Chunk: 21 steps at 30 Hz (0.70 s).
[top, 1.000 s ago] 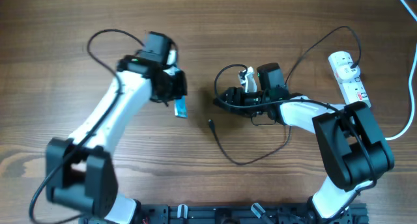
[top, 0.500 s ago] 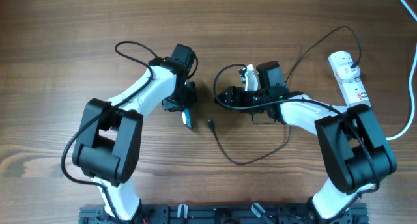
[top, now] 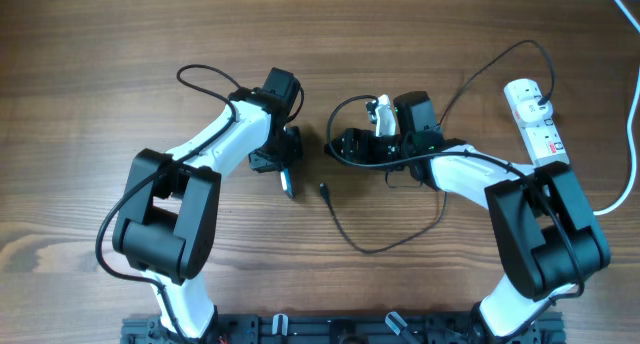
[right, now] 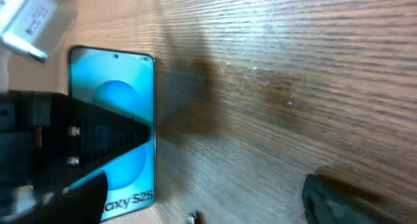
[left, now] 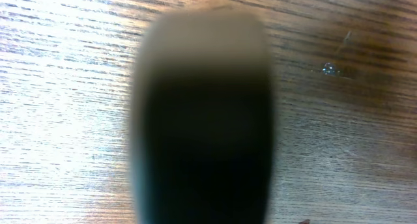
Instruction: Plug charger to phone and switch on socket
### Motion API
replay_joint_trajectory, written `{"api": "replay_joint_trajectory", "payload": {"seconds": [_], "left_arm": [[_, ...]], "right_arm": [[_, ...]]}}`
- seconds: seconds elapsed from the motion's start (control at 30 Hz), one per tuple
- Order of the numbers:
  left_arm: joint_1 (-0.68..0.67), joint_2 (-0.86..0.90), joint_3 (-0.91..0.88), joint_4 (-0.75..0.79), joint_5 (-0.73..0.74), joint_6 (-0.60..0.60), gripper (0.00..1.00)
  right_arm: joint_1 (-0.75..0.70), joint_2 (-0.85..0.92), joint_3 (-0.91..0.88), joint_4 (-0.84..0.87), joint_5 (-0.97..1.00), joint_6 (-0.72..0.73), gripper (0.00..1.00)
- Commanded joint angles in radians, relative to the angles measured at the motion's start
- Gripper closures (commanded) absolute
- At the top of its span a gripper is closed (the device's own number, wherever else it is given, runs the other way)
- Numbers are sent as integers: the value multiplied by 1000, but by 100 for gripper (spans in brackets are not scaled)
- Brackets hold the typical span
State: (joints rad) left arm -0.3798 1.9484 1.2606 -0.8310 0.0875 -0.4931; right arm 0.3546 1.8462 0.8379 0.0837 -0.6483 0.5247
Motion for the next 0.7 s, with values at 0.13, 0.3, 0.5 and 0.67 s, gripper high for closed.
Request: {"api": "replay_joint_trajectory", "payload": {"seconds": [0.13,0.3,0.5,0.67], "left_arm": [[121,-178,13,-14,203,-9,96],[234,-198,13,39,552,53,96],[316,-198,13,43,694,130,96],[314,-198,-8,42,607,130,96]], "right_arm": [[-3,-41,128,-335,71,-200,44],[74,-89,333,-687,169,-317,43],[301,-84,332,-836,491,-312,41],[411,-69,304,-848,639,-293,33]]}}
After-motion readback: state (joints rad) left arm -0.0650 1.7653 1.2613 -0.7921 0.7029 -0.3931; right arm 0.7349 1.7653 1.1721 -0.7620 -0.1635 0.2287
